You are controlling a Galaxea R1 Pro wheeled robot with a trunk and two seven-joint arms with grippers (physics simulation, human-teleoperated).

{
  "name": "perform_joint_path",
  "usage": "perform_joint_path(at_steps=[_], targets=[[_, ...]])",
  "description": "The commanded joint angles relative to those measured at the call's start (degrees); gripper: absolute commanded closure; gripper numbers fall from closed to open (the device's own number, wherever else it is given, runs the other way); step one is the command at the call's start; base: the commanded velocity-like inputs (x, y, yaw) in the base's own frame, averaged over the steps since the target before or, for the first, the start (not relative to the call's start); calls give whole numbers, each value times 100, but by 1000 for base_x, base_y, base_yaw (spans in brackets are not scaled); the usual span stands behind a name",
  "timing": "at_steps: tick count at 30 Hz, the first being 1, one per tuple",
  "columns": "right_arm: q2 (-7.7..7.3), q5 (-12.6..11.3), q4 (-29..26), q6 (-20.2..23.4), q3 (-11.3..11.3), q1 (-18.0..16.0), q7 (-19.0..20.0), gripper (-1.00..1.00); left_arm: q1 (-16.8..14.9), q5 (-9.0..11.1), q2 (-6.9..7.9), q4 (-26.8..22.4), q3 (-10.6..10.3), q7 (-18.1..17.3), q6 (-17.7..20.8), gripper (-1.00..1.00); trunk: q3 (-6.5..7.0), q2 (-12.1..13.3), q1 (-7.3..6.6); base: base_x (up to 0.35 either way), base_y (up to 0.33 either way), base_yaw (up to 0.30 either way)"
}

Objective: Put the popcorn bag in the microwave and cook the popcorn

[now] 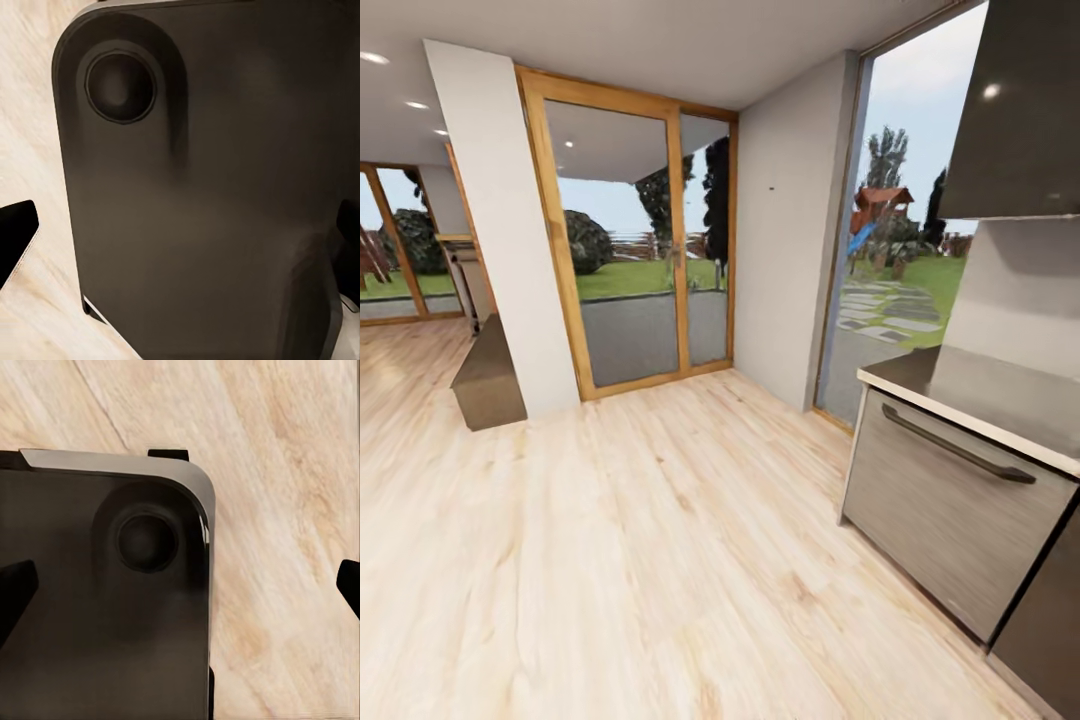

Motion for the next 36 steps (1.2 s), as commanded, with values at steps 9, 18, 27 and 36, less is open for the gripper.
perform_joint_path(at_steps=[9,18,27,36], targets=[[-1,0,-6,-7,0,-1,4,-100,5,-4,0,-12,-2,-6,-5,-100,-3,-2,0,0,0,-297],[-1,0,-6,-7,0,2,4,-100,5,-4,0,-12,-2,-5,-5,-100,-3,-2,0,0,0,-297],[-1,0,-6,-8,0,3,4,-100,5,-4,0,-12,-1,-5,-5,-100,-3,-2,0,0,0,-297],[-1,0,-6,-7,0,1,4,-100,5,-4,0,-12,-2,-4,-5,-100,-3,-2,0,0,0,-297]])
